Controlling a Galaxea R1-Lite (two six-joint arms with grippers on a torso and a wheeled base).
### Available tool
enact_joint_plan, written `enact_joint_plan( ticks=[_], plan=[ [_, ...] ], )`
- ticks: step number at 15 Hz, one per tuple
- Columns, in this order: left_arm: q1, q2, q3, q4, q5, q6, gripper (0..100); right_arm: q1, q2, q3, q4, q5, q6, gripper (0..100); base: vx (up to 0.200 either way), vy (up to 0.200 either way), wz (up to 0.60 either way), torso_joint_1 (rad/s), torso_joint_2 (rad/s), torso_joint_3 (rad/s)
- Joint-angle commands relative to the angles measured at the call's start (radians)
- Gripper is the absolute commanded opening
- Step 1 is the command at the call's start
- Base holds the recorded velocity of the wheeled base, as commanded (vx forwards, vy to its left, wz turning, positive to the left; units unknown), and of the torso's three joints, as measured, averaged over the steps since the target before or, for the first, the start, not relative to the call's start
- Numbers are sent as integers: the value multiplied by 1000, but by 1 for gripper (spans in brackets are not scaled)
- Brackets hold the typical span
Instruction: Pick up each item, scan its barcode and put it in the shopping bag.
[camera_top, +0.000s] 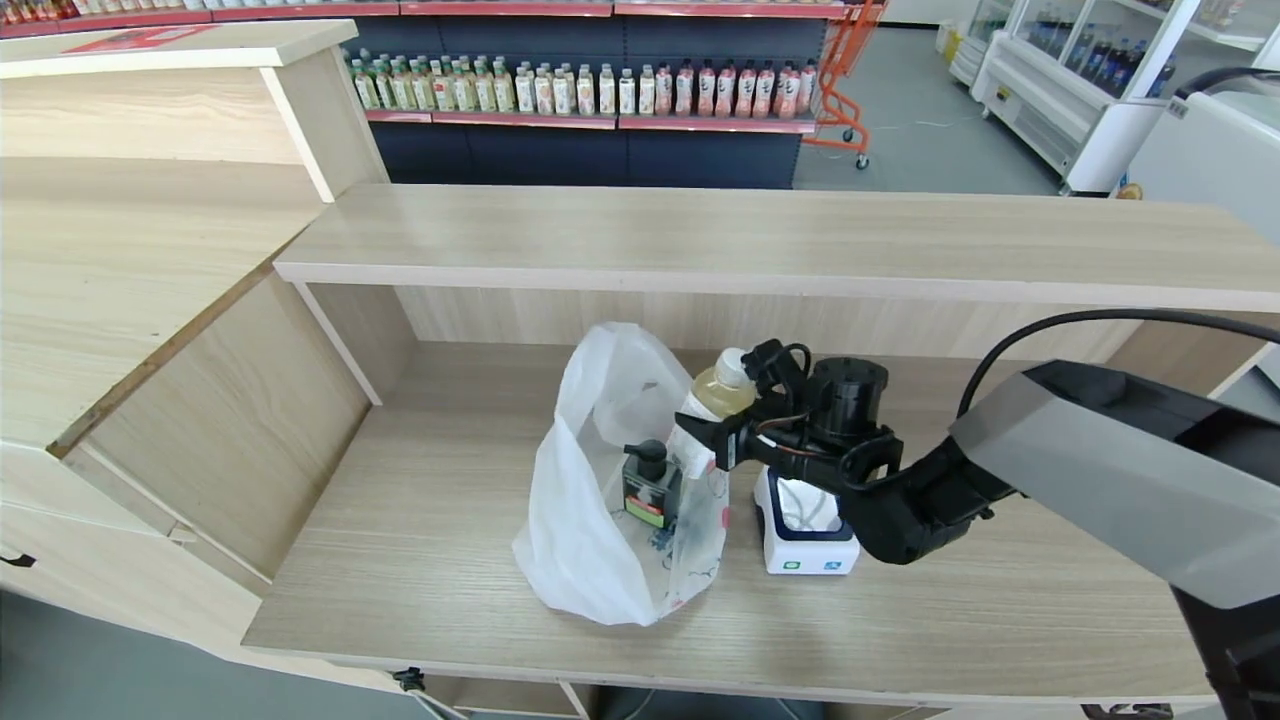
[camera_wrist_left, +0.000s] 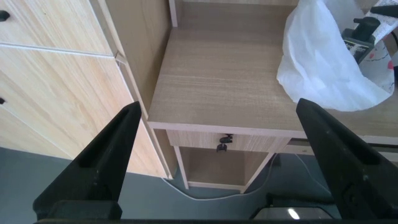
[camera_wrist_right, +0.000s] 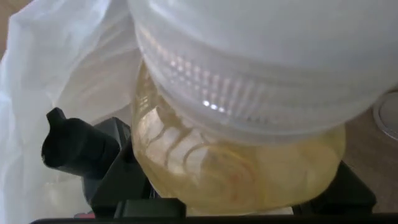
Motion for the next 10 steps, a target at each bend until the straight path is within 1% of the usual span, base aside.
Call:
enact_joint_plan(
  ticks=[1, 5, 6, 8, 10],
  plan=[
    [0, 0, 0, 0, 0, 0, 100, -3, 44, 2, -11, -1, -23, 0, 0, 0, 0, 0, 0, 0],
    [0, 0, 0, 0, 2, 0, 100, -5, 55, 2, -25, -1, -69, 0, 0, 0, 0, 0, 0, 0],
    [0, 0, 0, 0, 0, 0, 100, -5, 55, 2, -31, 1, -72, 100, 0, 0, 0, 0, 0, 0],
    [0, 0, 0, 0, 0, 0, 100, -5, 47, 8, -50, 4, -60, 100, 0, 0, 0, 0, 0, 0],
    [0, 0, 0, 0, 0, 0, 100, -6, 6, 36, -51, 4, 5, 100, 0, 0, 0, 0, 0, 0]
  ],
)
